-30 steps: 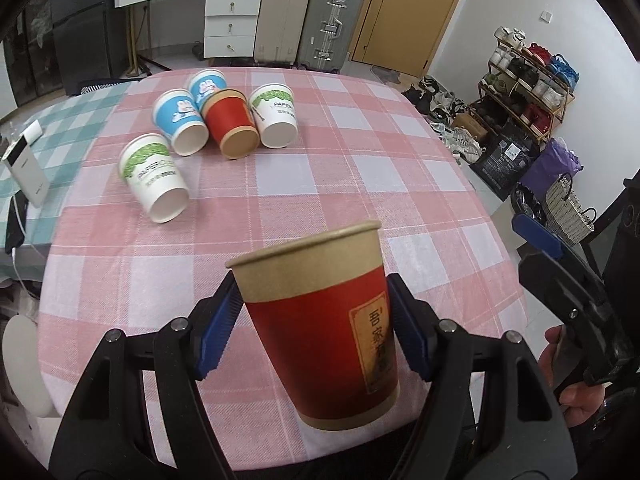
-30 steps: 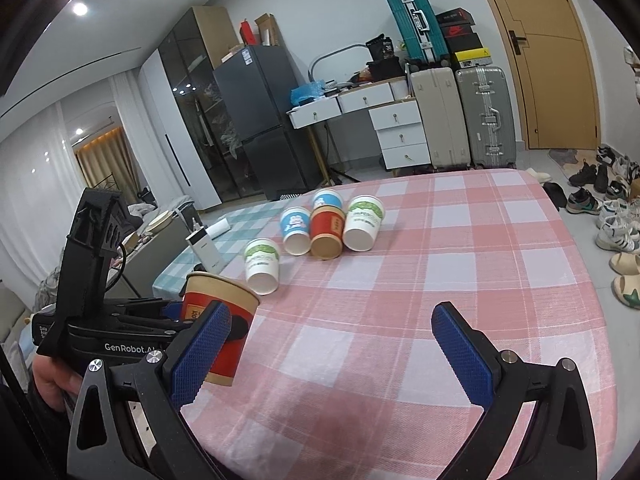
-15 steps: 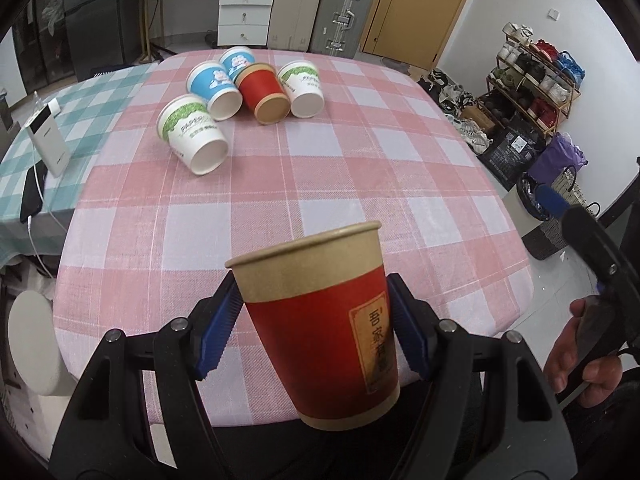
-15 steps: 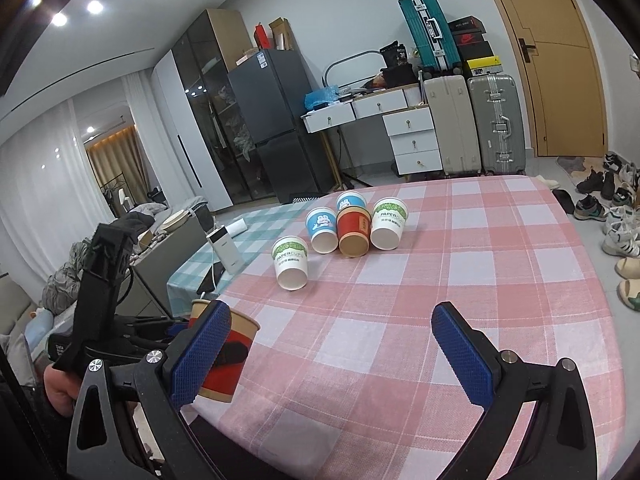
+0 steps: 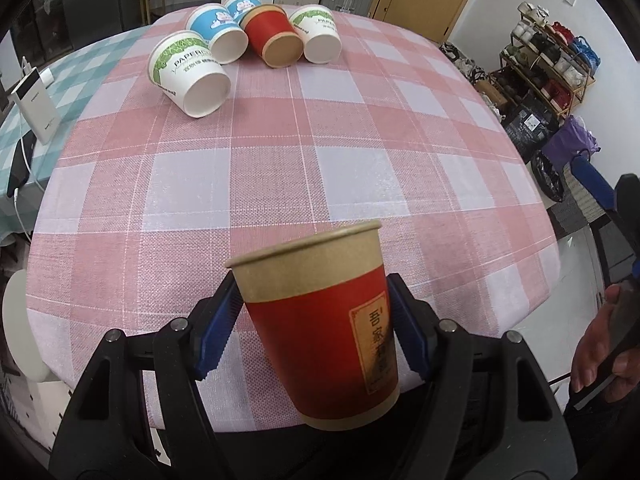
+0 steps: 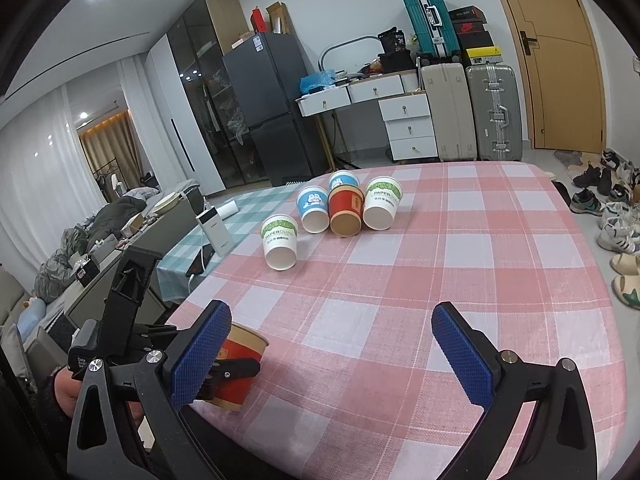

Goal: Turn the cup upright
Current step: 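Lift the red cup off the table with the left tool, then lower the red cup back onto the table and open the left tool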

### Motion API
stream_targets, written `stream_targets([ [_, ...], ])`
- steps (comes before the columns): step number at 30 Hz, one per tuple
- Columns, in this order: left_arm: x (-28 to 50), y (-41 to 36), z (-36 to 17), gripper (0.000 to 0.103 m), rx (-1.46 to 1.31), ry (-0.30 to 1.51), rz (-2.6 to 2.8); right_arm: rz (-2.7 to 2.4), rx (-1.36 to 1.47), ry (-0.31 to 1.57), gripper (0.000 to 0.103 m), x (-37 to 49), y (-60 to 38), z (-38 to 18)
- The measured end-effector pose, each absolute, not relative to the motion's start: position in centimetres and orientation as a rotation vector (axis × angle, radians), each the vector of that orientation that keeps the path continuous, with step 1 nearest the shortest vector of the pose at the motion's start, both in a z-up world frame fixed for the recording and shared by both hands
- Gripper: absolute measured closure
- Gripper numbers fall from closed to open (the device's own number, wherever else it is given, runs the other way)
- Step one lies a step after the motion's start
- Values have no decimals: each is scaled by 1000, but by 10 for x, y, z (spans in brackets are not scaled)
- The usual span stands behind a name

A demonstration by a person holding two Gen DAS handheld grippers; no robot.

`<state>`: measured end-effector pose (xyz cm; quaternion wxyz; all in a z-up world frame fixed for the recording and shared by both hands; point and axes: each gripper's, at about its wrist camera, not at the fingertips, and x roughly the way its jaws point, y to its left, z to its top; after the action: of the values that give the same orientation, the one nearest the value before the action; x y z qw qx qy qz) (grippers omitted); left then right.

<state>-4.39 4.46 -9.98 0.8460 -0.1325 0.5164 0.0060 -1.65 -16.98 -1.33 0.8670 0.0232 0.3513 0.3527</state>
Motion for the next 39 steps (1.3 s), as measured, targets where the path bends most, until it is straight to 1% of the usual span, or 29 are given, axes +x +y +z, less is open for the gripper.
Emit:
stream_targets([
  [14, -28, 47, -120, 32, -265, 1127, 10, 723, 44, 765, 1, -7, -166, -27],
  [16, -27, 47, -120, 29, -270, 1124, 3, 724, 44, 766, 1, -7, -166, -27],
  [18, -27, 48, -121, 20, -270, 1125, 7, 724, 42, 764, 1, -7, -166, -27],
  [22, -26, 51, -122, 20, -282, 1128, 14, 728, 36, 762, 1, -9, -164, -29],
  [32, -28, 58, -102, 17, -269, 1071, 48, 737, 29, 749, 1, -15, -160, -24],
  [39, -37, 65, -73, 17, -247, 994, 91, 747, 25, 738, 1, -19, -157, -17],
])
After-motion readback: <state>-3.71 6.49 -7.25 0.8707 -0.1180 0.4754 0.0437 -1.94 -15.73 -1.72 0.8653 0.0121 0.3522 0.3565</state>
